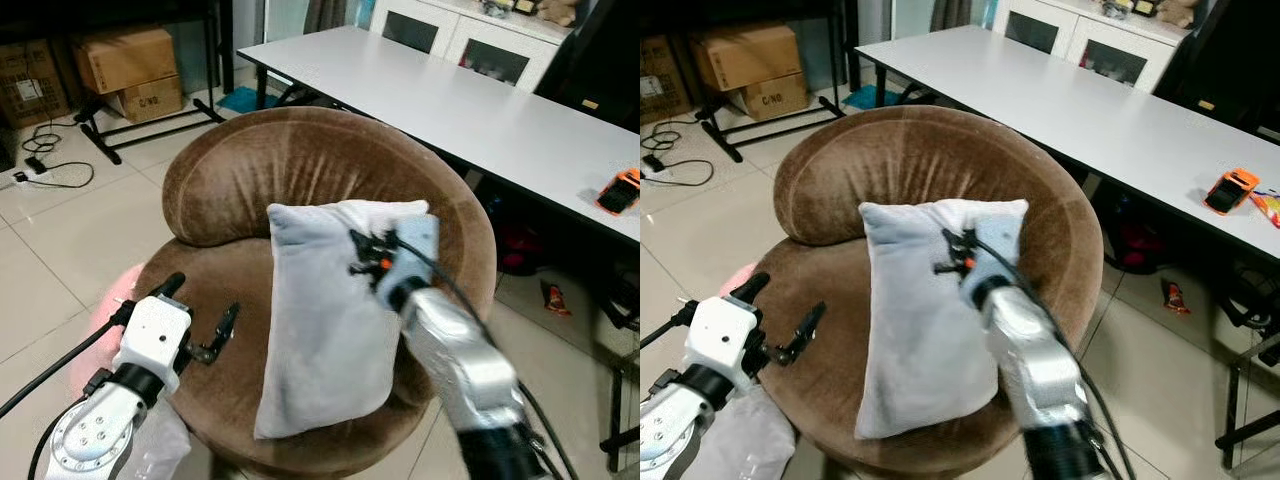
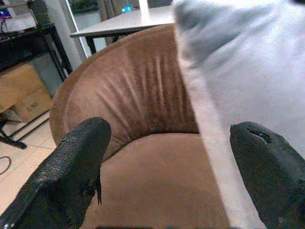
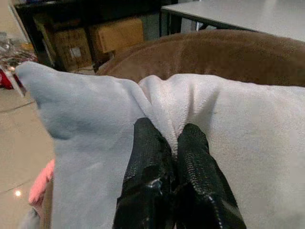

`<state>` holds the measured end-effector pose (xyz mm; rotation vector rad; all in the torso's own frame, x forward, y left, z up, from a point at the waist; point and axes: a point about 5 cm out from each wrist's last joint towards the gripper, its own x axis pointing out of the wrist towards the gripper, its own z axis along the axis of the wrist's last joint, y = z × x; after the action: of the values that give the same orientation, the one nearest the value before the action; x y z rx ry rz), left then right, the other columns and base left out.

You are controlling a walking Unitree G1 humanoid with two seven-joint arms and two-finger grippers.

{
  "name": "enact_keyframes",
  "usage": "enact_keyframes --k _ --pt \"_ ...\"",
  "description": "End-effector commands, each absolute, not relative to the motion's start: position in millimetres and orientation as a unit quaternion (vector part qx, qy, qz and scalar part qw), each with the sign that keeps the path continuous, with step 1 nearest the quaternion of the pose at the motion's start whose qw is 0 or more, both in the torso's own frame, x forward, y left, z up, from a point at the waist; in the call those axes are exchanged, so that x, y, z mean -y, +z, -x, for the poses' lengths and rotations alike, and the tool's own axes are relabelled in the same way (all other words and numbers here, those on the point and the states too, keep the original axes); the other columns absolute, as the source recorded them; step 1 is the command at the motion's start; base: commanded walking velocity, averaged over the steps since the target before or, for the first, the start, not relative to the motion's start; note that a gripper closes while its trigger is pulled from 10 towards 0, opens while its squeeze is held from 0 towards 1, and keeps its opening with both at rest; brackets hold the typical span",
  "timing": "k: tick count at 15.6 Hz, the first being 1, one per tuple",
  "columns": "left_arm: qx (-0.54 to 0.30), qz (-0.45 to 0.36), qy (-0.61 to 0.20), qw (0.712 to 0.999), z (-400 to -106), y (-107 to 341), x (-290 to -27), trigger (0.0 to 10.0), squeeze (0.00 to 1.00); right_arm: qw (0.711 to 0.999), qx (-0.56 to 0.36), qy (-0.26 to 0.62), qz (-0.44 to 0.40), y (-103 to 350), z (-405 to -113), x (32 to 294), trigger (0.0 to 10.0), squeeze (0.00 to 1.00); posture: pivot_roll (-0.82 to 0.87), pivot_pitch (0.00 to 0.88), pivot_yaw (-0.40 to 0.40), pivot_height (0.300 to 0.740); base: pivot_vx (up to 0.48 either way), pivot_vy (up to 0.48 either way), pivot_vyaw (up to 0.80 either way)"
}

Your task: Move the pillow to the sofa from floor

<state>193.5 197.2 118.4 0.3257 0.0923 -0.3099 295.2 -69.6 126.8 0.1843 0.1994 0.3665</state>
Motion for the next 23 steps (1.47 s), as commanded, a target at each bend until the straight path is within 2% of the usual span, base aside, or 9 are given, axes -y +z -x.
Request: enact_keyframes --k 1,4,5,8,12,17,18,19,23 --pt "-0.045 -0.159 -0.171 0.971 -191.7 120.1 -191.8 10.0 0.64 0.980 -0.087 0.159 -0.086 134.5 -303.3 70.4 10.0 0.00 0.07 0.000 -0.147 0.740 0.000 0.000 0.00" --pt "-0.053 -0.161 -0.185 0.968 -188.9 119.9 -190.8 10.0 0.64 0.984 -0.126 0.037 -0.122 125.4 -331.4 67.1 10.0 0.00 0.08 0.000 -0.149 0.740 0.000 0.000 0.00" --pt "-0.056 -0.163 -0.190 0.966 -188.3 120.2 -190.7 10.0 0.65 0.980 -0.146 -0.019 -0.133 121.1 -342.6 70.4 10.0 0.00 0.08 0.000 -0.148 0.740 0.000 0.000 0.00" --pt "-0.059 -0.167 -0.199 0.964 -187.9 120.8 -191.5 10.0 0.65 0.964 -0.169 -0.116 -0.172 118.4 -364.3 82.6 10.0 0.00 0.09 0.000 -0.147 0.740 0.000 0.000 0.00" --pt "-0.057 -0.165 -0.217 0.960 -189.8 122.9 -190.8 10.0 0.65 0.946 -0.161 -0.188 -0.210 124.0 -376.0 92.1 10.0 0.00 0.10 0.000 -0.147 0.740 0.000 0.000 0.00" --pt "-0.060 -0.154 -0.240 0.956 -191.5 121.5 -184.4 10.0 0.65 0.934 -0.203 -0.221 -0.193 104.1 -368.4 84.8 10.0 0.00 0.10 0.000 -0.141 0.740 0.000 0.000 0.00" --pt "-0.061 -0.153 -0.243 0.956 -191.5 121.3 -183.9 10.0 0.65 0.929 -0.212 -0.229 -0.198 101.6 -367.2 85.0 10.0 0.69 0.09 0.000 -0.141 0.740 0.000 0.000 0.00" --pt "-0.061 -0.153 -0.244 0.956 -191.6 121.4 -183.8 10.0 0.65 0.928 -0.213 -0.231 -0.199 101.3 -367.2 84.8 10.0 1.00 0.09 0.000 -0.140 0.740 0.000 0.000 0.00" --pt "-0.061 -0.152 -0.246 0.955 -192.0 121.1 -182.5 10.0 0.65 0.931 -0.206 -0.223 -0.204 103.3 -368.8 82.1 10.0 1.00 0.09 0.000 -0.142 0.740 0.000 0.000 0.00"
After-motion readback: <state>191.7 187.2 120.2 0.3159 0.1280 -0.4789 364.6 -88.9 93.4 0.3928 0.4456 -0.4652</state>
